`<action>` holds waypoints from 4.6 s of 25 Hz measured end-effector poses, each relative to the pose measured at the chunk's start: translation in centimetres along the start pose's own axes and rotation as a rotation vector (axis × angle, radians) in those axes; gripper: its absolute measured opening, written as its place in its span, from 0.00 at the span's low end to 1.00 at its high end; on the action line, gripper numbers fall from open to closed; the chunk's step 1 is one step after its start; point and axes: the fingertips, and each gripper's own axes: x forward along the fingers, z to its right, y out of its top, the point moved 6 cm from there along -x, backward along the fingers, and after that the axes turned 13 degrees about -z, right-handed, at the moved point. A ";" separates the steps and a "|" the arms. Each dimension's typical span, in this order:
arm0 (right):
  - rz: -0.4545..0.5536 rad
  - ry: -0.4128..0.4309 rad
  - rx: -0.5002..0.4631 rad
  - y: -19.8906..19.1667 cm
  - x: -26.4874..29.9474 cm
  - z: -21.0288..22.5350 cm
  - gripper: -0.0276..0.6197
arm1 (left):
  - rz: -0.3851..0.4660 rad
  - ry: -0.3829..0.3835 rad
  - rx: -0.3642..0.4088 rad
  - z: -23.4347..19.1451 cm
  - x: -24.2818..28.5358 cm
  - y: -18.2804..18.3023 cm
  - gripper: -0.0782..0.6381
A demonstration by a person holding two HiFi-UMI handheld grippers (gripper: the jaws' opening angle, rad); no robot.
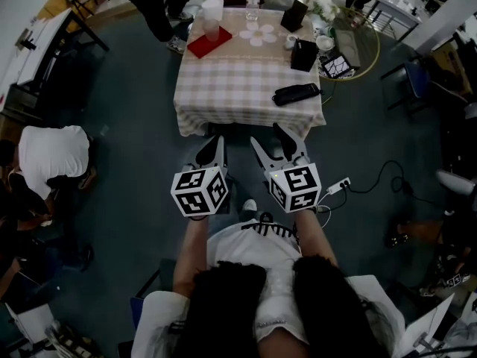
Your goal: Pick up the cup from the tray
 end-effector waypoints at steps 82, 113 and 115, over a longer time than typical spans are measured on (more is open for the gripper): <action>-0.134 0.028 -0.062 16.2 52.8 14.8 0.71 | -0.175 0.155 -0.058 -25.6 34.7 26.9 0.12; -0.265 0.050 -0.130 13.5 59.2 16.4 0.65 | -0.255 0.205 -0.098 -27.5 39.0 25.5 0.12; -0.258 0.050 -0.129 13.7 58.9 16.2 0.65 | -0.254 0.203 -0.084 -27.4 38.9 25.7 0.12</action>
